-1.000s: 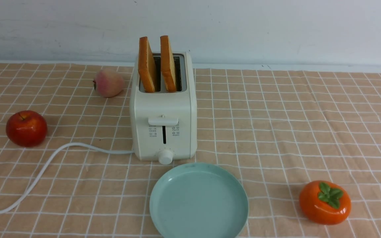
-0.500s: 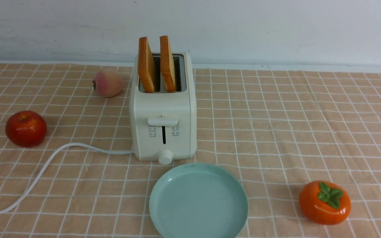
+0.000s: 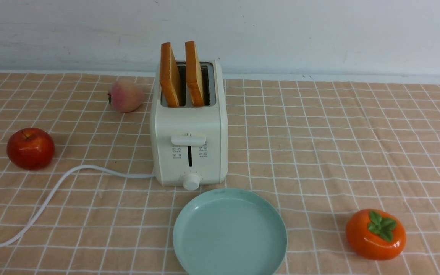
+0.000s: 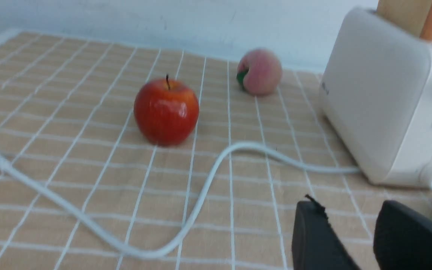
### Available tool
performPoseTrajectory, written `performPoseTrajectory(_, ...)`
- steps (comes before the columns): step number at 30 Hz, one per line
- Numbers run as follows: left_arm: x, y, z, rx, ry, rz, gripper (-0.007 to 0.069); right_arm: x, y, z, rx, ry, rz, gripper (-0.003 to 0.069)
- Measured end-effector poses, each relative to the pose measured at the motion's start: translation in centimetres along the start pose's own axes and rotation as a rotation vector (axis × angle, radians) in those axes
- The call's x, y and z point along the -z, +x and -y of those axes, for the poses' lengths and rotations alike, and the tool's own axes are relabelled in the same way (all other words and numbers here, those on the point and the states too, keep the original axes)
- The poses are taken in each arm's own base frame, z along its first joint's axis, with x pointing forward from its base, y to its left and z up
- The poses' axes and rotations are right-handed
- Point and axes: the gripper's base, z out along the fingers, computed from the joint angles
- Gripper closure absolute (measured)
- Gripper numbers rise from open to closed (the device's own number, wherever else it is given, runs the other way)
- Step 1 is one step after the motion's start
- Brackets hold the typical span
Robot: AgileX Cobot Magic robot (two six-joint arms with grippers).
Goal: Take toasted bread from bread machine on light coffee tablecloth place on plate.
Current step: 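Grasp the toast slice in the toaster and pull it up out of the slot with the right gripper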
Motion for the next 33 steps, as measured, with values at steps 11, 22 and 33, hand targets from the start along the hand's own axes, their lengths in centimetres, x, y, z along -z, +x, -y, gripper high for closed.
performPoseTrajectory(11,0.1,-1.5,0.4,0.088,0.046,0.163,0.0386,3.2,-6.9,-0.2,-0.055,-0.054,0.862,0.0419)
performPoseTrajectory(22,2.6,-10.7,1.8,0.456,0.262,0.683,0.0386,7.4,-14.8,0.7,-0.319,-0.145,1.087,0.0419)
performPoseTrajectory(33,-2.0,-24.7,5.4,0.378,0.114,0.201,0.0386,3.6,-30.4,1.6,-0.201,-0.037,0.616,0.0419)
